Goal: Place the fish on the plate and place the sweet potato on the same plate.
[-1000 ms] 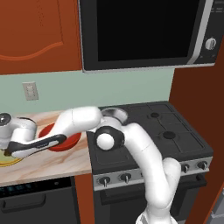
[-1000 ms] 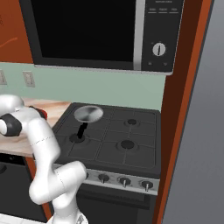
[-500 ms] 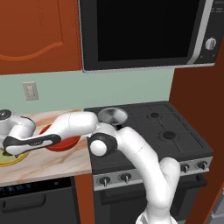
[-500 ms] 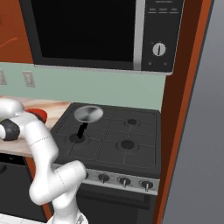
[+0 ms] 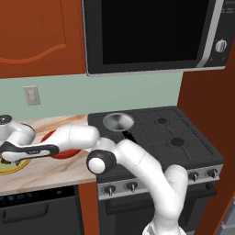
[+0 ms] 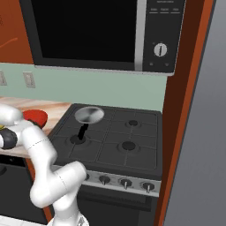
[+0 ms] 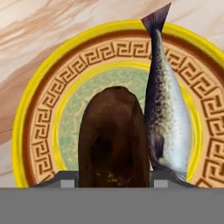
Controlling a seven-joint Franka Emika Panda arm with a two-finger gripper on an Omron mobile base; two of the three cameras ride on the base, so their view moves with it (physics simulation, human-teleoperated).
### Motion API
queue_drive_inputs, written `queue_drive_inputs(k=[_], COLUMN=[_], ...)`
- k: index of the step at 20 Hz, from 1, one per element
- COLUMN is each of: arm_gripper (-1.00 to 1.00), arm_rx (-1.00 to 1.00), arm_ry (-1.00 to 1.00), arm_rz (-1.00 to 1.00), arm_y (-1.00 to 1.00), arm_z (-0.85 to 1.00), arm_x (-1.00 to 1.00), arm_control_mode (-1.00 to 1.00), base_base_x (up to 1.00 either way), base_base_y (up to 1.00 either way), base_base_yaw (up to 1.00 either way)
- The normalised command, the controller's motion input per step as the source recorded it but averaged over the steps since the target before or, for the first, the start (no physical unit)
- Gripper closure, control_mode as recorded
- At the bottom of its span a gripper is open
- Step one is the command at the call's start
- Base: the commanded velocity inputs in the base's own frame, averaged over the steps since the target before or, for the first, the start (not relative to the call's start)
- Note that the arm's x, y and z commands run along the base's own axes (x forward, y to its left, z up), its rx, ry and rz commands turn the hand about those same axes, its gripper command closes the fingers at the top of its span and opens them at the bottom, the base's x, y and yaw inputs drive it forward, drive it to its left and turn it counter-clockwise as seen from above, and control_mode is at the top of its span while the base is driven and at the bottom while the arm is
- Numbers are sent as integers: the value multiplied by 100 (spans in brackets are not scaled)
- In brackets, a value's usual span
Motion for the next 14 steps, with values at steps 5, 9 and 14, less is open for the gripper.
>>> queue_drive_inputs(k=[5,9,14], arm_gripper=[100,-100,-100], arm_rx=[0,-2,-6], arm_ry=[6,11,10], arm_rz=[0,0,0], arm_y=[11,6,1], arm_z=[-1,-1,-8], arm_x=[0,0,0], arm_control_mode=[-100,-100,-100], base_base_x=[0,0,0], base_base_y=[0,0,0], base_base_yaw=[0,0,0])
